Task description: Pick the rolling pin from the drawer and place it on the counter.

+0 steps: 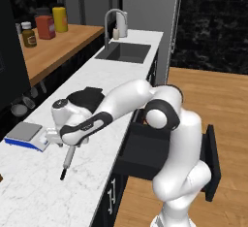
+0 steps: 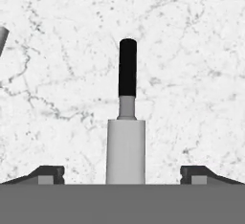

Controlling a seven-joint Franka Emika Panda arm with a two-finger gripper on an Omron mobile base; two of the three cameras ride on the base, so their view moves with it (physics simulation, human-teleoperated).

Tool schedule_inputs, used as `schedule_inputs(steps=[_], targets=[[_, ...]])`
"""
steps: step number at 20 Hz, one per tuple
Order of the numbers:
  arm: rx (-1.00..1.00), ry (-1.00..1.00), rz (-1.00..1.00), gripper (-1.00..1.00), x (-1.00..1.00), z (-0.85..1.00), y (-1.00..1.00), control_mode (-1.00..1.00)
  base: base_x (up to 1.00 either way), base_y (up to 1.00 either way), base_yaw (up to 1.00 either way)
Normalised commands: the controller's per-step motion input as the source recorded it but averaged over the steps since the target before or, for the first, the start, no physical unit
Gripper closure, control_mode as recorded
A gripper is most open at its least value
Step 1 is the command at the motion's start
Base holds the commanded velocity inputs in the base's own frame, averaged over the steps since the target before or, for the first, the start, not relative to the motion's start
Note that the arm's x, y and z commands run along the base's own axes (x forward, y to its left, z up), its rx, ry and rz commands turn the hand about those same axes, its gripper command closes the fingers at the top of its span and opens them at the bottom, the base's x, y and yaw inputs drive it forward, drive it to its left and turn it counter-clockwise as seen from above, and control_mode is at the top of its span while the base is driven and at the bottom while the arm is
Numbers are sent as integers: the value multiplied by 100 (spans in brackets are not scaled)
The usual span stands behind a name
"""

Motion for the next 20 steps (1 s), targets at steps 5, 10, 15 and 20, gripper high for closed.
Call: schedule_inputs(steps=[5,10,15,20], targets=[[26,-3,0,-100,-47,97,-96,-100,0,0,0],[23,0,0,-100,-30,73,-100,-100,0,0,0],[16,-1,0,-100,-35,3,-70,-100,0,0,0],[17,0,0,-100,-8,8,-71,-100,0,0,0]])
